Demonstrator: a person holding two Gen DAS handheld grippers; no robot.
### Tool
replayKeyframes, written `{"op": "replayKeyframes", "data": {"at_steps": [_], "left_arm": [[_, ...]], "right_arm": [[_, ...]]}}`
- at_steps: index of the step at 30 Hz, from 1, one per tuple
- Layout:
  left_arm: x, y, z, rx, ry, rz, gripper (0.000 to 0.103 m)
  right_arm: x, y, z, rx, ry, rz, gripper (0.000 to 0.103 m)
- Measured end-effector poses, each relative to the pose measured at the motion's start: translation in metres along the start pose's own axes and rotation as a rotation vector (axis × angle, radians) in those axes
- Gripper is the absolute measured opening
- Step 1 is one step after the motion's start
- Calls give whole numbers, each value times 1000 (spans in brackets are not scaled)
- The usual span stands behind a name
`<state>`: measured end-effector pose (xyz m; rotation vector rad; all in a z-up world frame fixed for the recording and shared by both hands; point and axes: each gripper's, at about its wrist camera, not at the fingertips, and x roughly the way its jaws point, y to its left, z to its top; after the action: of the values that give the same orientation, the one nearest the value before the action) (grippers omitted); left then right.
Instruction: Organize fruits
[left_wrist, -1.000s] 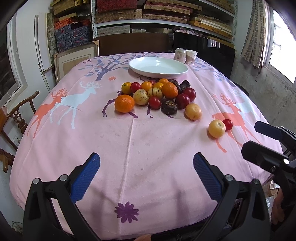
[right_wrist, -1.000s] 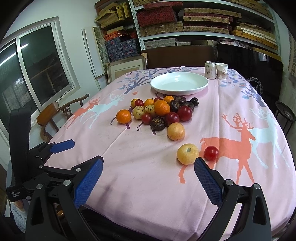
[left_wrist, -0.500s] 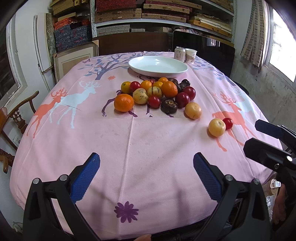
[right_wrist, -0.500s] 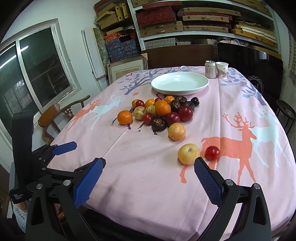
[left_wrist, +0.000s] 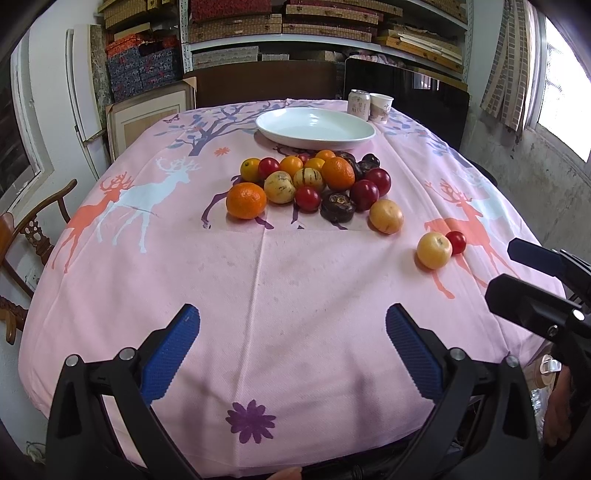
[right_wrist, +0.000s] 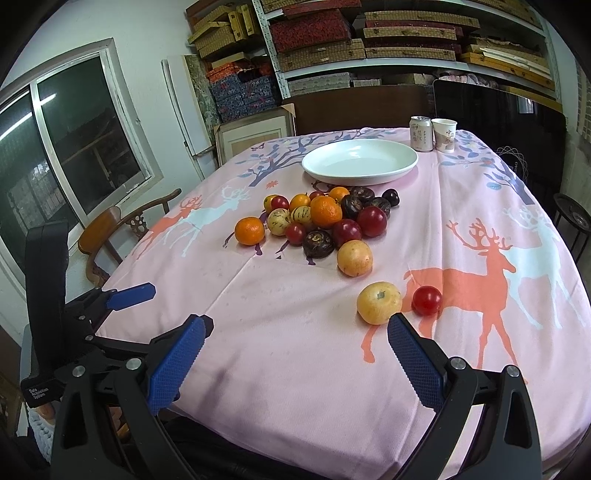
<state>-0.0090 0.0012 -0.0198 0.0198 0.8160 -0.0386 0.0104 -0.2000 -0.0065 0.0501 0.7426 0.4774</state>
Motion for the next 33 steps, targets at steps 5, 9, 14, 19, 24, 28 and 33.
{"op": "replayKeyframes", "data": {"at_steps": [5,9,14,19,24,28,33], "left_arm": [[3,1,-1,-2,7,-2,99],[9,4,-1,-8,19,-2,99],[21,10,0,-32,46,0,99],[34,15,1,-50,52,5,99],[47,16,-1,-21,57,-23,99],[66,15,-7,3,120,-58,99],[73,7,-11,47,104,-35,99]], "right_arm": [[3,1,-4,22,8,11,100],[13,-2,-9,27,24,14,100],[21,-8,-14,17,24,-27,100],[30,-23,-12,-2,33,-64,100],[39,-41,-5,4,69,-89,100],[49,-58,2,33,85,-127,100],[51,-77,8,54,60,-157,99]]}}
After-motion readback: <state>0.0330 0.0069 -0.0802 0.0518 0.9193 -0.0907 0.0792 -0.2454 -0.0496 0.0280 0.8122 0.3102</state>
